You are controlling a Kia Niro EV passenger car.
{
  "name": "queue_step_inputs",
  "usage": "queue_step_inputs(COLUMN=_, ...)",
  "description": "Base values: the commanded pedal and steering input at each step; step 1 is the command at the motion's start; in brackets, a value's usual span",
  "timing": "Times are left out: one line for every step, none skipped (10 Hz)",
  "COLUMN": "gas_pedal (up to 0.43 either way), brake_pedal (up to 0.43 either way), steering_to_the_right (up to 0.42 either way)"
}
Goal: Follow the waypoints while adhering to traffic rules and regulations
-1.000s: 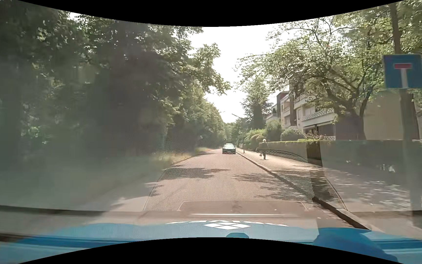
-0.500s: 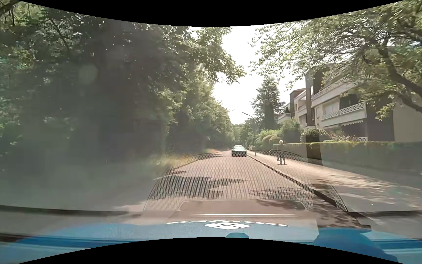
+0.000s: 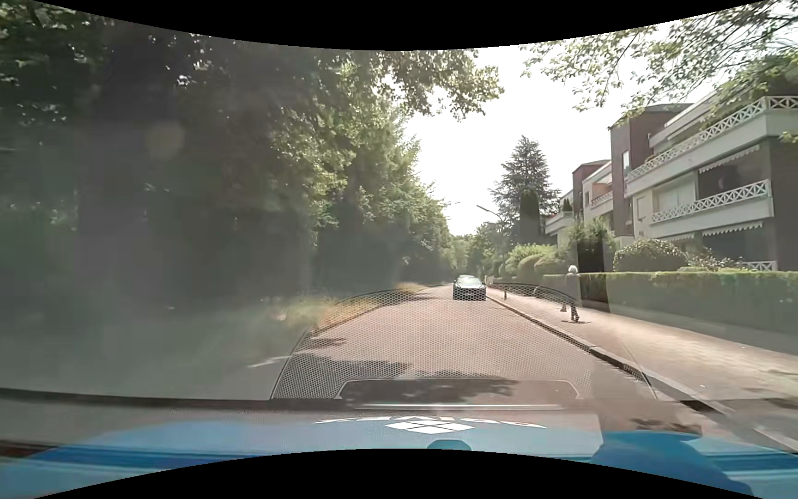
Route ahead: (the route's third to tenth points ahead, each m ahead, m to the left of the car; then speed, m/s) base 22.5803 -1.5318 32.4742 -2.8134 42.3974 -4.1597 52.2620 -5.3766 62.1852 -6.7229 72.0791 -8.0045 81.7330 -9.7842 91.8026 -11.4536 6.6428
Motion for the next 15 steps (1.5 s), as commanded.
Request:
queue_step_inputs(gas_pedal=0.169, brake_pedal=0.000, steering_to_the_right=-0.026)
queue_step_inputs(gas_pedal=0.169, brake_pedal=0.000, steering_to_the_right=-0.026)
queue_step_inputs(gas_pedal=0.169, brake_pedal=0.000, steering_to_the_right=-0.025)
queue_step_inputs(gas_pedal=0.169, brake_pedal=0.000, steering_to_the_right=-0.019)
queue_step_inputs(gas_pedal=0.169, brake_pedal=0.000, steering_to_the_right=-0.009)
queue_step_inputs(gas_pedal=0.169, brake_pedal=0.000, steering_to_the_right=-0.007)
queue_step_inputs(gas_pedal=0.169, brake_pedal=0.000, steering_to_the_right=-0.008)
queue_step_inputs(gas_pedal=0.169, brake_pedal=0.000, steering_to_the_right=-0.007)
queue_step_inputs(gas_pedal=0.169, brake_pedal=0.000, steering_to_the_right=-0.005)
queue_step_inputs(gas_pedal=0.169, brake_pedal=0.000, steering_to_the_right=-0.004)
queue_step_inputs(gas_pedal=0.169, brake_pedal=0.000, steering_to_the_right=-0.004)
queue_step_inputs(gas_pedal=0.169, brake_pedal=0.000, steering_to_the_right=-0.004)
queue_step_inputs(gas_pedal=0.169, brake_pedal=0.000, steering_to_the_right=-0.003)
queue_step_inputs(gas_pedal=0.169, brake_pedal=0.000, steering_to_the_right=0.001)
queue_step_inputs(gas_pedal=0.169, brake_pedal=0.000, steering_to_the_right=0.003)
